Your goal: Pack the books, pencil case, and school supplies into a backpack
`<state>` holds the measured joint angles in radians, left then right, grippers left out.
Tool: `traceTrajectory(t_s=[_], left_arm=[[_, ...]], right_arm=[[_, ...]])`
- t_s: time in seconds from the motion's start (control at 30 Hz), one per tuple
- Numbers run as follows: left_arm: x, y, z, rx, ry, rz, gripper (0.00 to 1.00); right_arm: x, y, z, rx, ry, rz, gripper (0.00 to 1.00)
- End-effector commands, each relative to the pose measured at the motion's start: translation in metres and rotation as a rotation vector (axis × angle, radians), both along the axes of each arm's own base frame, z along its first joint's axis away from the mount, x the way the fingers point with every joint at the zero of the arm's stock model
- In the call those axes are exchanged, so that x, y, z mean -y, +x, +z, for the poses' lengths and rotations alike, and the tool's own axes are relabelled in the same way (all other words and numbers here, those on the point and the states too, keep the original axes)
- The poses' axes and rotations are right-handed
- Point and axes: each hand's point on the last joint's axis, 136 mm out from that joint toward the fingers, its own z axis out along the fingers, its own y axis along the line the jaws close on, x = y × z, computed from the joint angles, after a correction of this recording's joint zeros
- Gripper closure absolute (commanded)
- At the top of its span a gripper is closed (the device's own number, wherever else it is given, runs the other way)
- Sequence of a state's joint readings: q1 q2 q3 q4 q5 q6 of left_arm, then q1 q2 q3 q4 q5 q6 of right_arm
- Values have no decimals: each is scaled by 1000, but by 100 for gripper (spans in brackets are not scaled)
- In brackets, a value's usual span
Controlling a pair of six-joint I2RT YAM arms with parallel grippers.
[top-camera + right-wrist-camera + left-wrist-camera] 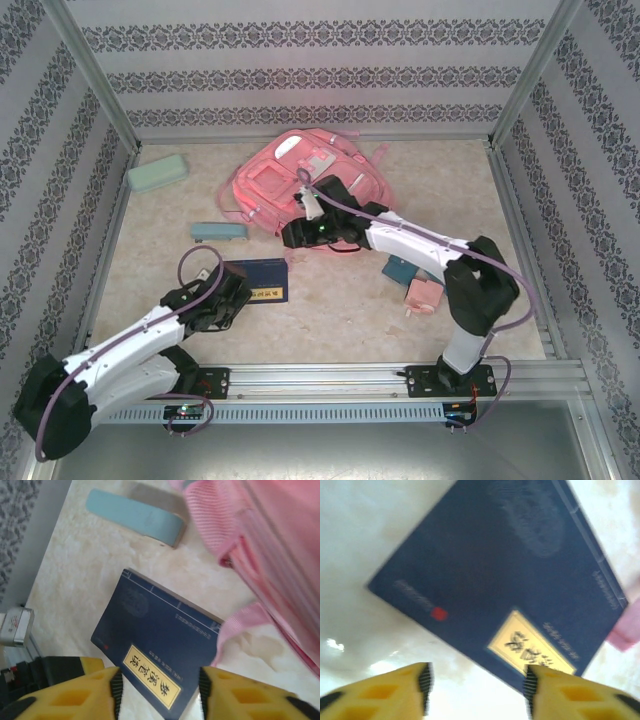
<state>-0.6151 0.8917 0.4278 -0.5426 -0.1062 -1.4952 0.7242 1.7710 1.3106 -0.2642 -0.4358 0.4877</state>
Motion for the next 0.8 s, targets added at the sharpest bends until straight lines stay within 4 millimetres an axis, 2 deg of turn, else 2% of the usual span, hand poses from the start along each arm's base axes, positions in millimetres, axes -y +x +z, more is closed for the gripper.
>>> traceTrajectory(t_s=[0.0, 0.2, 0.4, 0.53, 0.77], left_arm=[[-17, -15, -14, -23, 15, 77, 60], [-21, -15, -23, 3, 29, 72, 61], [-26, -15, -29, -14, 76, 63, 62], [-28, -9, -27, -25, 113, 43, 63], [-30, 7, -25, -51, 147, 5, 65]], right_arm=[[-28, 0, -5, 21, 4, 80, 62], [-61, 4, -38, -5, -38, 142, 63], [-79, 11, -75, -36, -79, 181, 59], [-78, 14, -97, -49, -124, 191, 57], [-61, 0, -131, -78, -194, 206, 55]])
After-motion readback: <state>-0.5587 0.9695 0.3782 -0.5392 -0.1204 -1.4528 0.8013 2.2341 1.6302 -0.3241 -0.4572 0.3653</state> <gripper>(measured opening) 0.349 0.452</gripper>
